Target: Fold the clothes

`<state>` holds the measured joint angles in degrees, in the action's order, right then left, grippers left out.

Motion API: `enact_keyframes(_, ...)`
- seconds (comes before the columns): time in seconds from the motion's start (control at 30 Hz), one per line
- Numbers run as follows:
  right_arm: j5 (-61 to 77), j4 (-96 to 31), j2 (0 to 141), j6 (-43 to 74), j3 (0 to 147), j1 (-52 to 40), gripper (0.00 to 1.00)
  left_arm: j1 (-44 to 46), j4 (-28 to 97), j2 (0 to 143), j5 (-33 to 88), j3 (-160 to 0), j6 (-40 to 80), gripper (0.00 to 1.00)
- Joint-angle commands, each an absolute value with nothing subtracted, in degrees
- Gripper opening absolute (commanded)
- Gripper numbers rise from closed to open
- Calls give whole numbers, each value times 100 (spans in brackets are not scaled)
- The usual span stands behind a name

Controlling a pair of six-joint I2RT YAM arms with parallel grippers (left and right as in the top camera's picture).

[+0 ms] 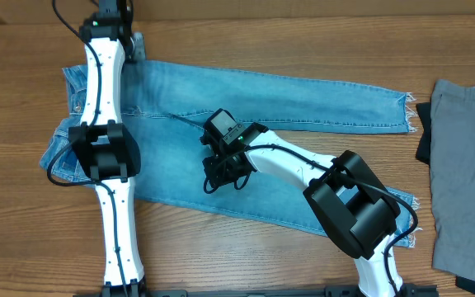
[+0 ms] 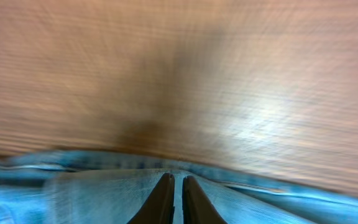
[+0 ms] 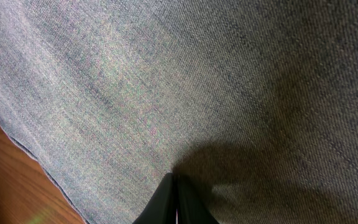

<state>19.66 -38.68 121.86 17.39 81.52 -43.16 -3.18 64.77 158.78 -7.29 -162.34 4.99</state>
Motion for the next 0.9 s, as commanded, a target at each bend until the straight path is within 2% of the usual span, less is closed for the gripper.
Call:
enact_keyframes(0.0,1653,-4075,12481,1767,7795,-4355,4,-233,6779,15286,-1221,-16855,1109,9)
enact_keyframes(0.37,1653,-4189,12481,1763,7795,-4355,4,-845,7909,15251,-1310,-16387,1702,10)
enact_keyframes(0.87,1656,-4139,12481,1767,7795,-4355,4,-1365,7310,15253,-1356,-14658,1656,10)
